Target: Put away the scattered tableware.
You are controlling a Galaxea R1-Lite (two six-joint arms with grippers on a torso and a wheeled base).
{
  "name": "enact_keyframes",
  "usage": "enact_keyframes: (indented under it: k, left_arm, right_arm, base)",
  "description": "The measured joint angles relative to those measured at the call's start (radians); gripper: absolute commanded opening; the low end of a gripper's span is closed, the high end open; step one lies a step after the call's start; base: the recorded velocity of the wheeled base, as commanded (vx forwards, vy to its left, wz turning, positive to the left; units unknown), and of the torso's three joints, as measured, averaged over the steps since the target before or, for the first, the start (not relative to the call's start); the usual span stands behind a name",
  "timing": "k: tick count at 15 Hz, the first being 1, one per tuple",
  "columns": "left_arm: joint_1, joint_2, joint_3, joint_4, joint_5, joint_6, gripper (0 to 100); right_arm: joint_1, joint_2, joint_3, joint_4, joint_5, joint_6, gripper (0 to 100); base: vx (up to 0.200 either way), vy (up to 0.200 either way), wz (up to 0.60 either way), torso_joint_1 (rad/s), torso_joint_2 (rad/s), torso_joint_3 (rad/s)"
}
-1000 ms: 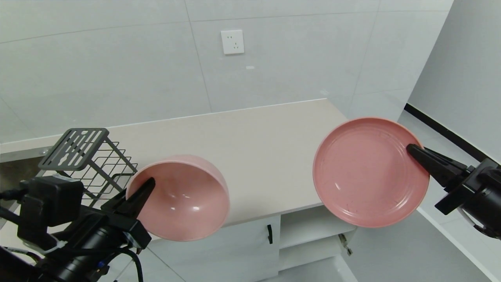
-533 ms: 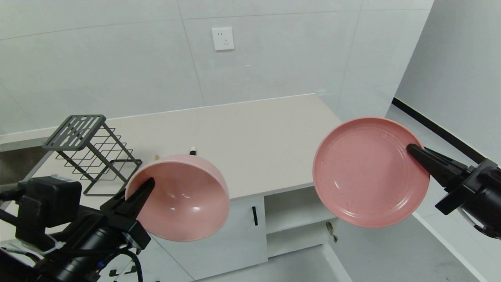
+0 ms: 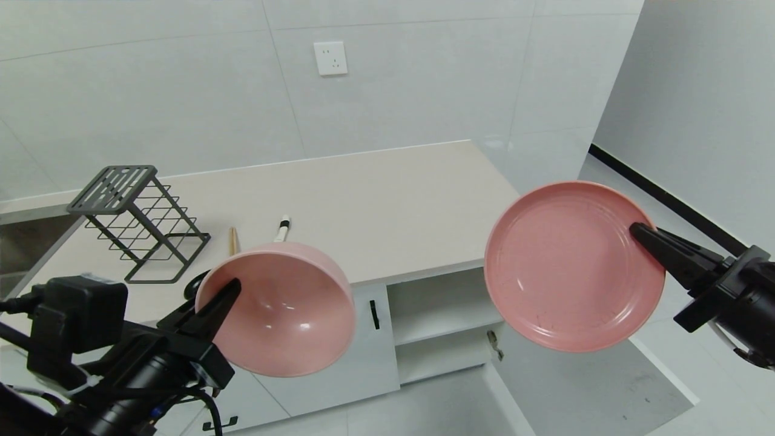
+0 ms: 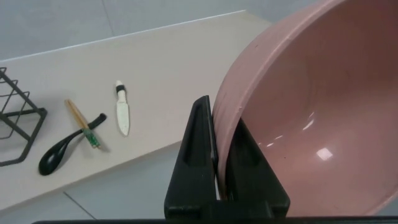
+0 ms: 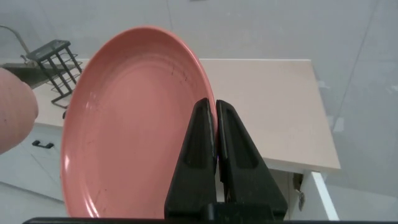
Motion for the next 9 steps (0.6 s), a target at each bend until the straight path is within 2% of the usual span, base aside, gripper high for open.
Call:
enact_keyframes:
  k: [5,7,9]
  left_arm:
    - [0.001,0.007,-0.002,0.001,-0.001,0.0,0]
    - [0.001,0.007,-0.002,0.0,-0.011,0.0,0]
    - [0.0,0.008,-0.002,0.0,-0.014,0.0,0]
  right_arm:
    - [0.0,0.0,0.0,0.0,0.0,0.0,0]
    - [0.001,0.0,0.0,-0.001,0.001,0.0,0]
    - [0.0,0.0,0.0,0.0,0.0,0.0,0]
  base:
    - [0.0,0.0,0.0,0.0,0.0,0.0]
    - [0.0,0.2,0.0,-0.007,0.0,0.002]
    - [0.0,0.0,0.0,0.0,0.0,0.0]
